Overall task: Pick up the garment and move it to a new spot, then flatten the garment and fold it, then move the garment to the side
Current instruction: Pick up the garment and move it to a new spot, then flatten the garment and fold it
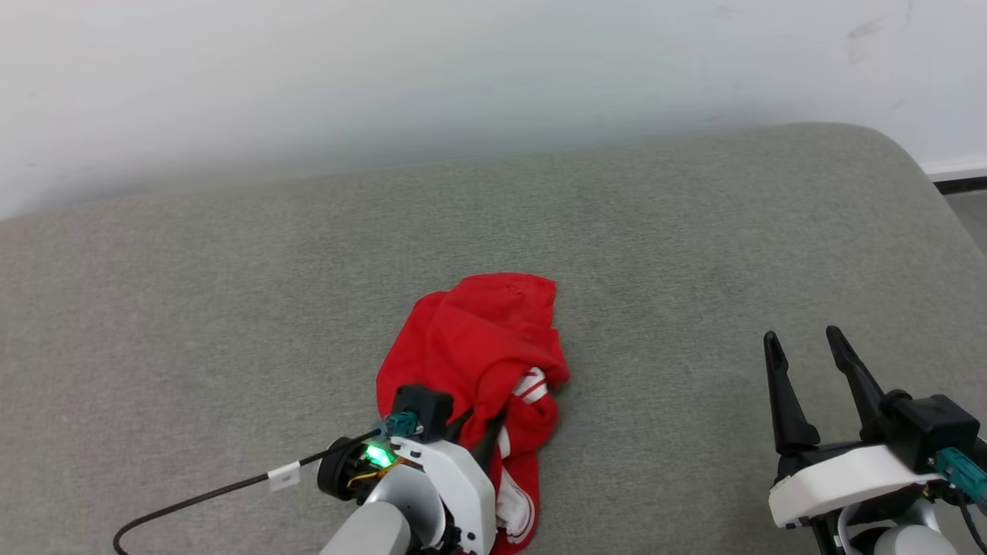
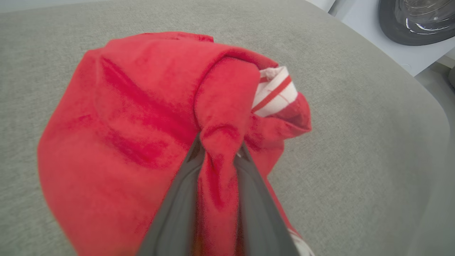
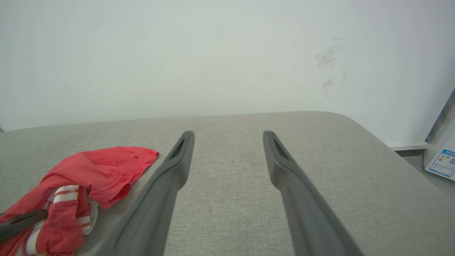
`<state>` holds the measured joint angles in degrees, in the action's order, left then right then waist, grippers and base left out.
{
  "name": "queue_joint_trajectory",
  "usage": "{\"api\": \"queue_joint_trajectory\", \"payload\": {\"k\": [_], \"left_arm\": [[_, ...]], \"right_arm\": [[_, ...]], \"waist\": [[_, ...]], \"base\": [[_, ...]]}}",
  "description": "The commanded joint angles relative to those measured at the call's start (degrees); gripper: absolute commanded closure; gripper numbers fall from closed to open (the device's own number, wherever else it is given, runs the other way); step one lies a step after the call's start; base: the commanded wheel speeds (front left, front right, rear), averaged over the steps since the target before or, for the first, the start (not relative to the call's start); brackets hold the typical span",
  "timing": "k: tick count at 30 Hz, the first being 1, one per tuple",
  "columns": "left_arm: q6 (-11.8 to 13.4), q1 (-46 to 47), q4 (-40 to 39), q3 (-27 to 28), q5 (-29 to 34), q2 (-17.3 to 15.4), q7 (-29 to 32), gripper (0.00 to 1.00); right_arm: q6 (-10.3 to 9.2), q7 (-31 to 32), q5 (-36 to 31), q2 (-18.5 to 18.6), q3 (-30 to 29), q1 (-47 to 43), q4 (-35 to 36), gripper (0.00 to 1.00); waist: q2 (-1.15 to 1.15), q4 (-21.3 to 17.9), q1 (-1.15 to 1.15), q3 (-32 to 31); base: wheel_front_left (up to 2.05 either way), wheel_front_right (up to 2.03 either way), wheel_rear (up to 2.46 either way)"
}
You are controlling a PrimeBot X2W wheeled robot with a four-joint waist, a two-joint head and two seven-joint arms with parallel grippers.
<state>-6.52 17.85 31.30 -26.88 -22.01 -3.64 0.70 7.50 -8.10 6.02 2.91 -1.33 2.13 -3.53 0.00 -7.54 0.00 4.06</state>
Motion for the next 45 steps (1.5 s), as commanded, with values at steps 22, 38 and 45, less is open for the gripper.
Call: {"api": "queue_joint_trajectory", "payload": {"k": [22,38,45], "left_arm": [[11.6,-3.5,-14.2,11.0,1.7,-8.1,-14.4,0.0],[15.1,-10.8,-21.6,11.8,2.6,-12.5,-11.5,0.0],[15.7,-10.6,-22.5,11.3,3.0,-12.5,-11.0,0.0]], "right_arm": [[-0.03,1.9,-1.2,0.0,-1.1,-1.1,1.2,0.0],[-0.03,3.9,-0.1,0.0,-0.8,-2.9,0.8,0.0],[-0.03,4.9,0.2,0.0,-1.5,-1.8,-0.6,0.0]], "waist": [[0.0,7.4,0.0,-4.6],[0.0,7.4,0.0,-5.5],[0.0,7.5,0.0,-5.3]], "base": [[0.0,0.0,0.0],[0.0,0.0,0.0],[0.0,0.0,0.0]]}}
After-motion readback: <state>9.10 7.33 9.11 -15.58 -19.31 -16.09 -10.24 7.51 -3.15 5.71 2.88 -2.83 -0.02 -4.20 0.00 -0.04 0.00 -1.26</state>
